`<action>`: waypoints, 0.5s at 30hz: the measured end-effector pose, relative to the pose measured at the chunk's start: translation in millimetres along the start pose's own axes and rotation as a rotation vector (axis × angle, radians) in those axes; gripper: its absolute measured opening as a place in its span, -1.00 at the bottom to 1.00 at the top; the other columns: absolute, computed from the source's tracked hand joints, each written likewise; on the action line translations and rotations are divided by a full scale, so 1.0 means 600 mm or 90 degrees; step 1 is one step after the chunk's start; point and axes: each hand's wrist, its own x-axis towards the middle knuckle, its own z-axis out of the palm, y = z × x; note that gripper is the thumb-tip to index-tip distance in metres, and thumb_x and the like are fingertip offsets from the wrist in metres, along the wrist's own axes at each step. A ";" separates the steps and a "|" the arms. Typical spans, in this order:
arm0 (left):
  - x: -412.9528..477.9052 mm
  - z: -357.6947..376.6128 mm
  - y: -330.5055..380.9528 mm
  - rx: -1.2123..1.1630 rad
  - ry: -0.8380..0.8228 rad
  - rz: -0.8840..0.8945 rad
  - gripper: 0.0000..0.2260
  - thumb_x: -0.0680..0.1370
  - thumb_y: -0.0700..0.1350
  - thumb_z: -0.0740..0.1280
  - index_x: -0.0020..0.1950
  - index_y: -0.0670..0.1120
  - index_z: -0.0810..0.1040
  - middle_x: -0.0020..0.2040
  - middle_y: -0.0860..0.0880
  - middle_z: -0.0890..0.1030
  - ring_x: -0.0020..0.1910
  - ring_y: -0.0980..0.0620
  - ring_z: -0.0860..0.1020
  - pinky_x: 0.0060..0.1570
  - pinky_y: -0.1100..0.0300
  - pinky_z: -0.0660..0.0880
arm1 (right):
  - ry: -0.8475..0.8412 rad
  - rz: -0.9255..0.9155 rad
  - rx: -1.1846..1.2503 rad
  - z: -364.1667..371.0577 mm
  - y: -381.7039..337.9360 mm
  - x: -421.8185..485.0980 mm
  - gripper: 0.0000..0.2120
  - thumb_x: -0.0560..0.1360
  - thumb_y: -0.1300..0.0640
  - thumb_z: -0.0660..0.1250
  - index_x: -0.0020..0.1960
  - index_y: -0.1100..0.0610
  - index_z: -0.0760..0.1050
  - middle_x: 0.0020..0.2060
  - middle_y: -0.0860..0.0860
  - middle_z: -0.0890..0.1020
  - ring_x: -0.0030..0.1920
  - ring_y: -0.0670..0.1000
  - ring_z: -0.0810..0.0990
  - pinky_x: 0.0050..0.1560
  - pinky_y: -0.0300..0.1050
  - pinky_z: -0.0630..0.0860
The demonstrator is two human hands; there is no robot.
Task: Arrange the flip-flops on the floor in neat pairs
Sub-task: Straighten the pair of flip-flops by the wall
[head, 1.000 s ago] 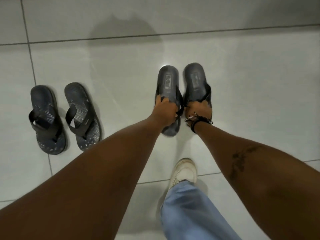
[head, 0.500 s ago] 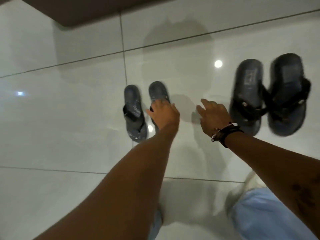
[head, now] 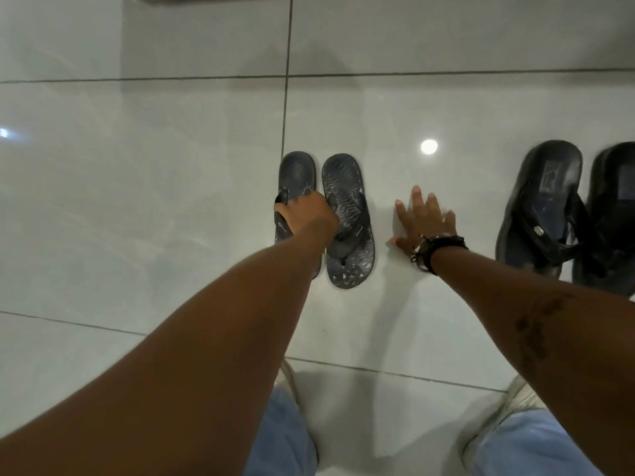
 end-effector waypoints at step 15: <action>0.117 -0.137 -0.053 0.060 0.033 0.091 -0.87 0.51 -0.02 0.31 -0.02 -0.04 0.51 -0.08 -0.07 0.57 0.14 -0.16 0.49 0.38 -0.25 0.11 | 0.030 0.033 -0.006 0.021 -0.015 0.006 -0.20 0.47 -0.40 0.02 0.53 -0.11 -0.27 0.52 0.05 -0.32 0.52 0.20 -0.22 0.41 0.24 0.10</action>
